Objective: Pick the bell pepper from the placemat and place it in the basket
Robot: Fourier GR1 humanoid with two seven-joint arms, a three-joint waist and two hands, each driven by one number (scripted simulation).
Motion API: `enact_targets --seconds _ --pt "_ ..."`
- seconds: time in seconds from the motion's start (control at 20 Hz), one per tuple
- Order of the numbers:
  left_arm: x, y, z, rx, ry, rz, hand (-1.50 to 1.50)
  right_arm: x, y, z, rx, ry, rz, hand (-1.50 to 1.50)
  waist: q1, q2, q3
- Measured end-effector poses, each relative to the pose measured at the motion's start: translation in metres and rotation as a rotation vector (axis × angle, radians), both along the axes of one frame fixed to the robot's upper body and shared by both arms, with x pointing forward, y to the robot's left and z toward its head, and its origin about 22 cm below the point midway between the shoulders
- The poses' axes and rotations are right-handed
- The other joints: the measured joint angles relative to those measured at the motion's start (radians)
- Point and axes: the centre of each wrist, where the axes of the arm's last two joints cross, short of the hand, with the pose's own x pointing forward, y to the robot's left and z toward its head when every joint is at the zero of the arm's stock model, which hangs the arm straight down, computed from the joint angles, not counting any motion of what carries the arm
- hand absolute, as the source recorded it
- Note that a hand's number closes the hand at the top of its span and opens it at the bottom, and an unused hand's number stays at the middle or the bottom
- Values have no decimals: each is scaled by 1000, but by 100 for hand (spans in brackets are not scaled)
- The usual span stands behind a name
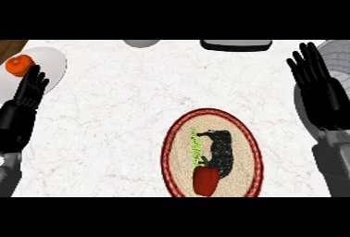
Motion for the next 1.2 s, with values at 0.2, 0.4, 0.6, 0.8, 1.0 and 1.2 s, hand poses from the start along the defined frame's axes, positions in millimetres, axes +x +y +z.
enact_targets --seconds 0.2,0.4,0.6,0.8,1.0,1.2 --pt "-15 -6 -37 -63 198 37 0 5 45 8 2 -36 75 150 2 0 12" --pt "-38 -16 -82 -134 458 56 0 -1 109 18 -57 -98 277 150 18 2 15" --pt "-43 -29 -88 -156 510 35 0 -28 186 2 -146 -110 387 -150 18 -10 26" --pt "-49 -32 -90 -162 542 48 0 -50 232 -10 -308 -83 353 -150 3 -19 30" --pt "-56 -28 -90 -162 564 75 0 -42 232 -9 -592 -71 231 -150 -22 -34 26" --pt "-63 -24 -92 -163 581 101 0 -30 223 12 -859 -59 130 -150 -46 -45 25"
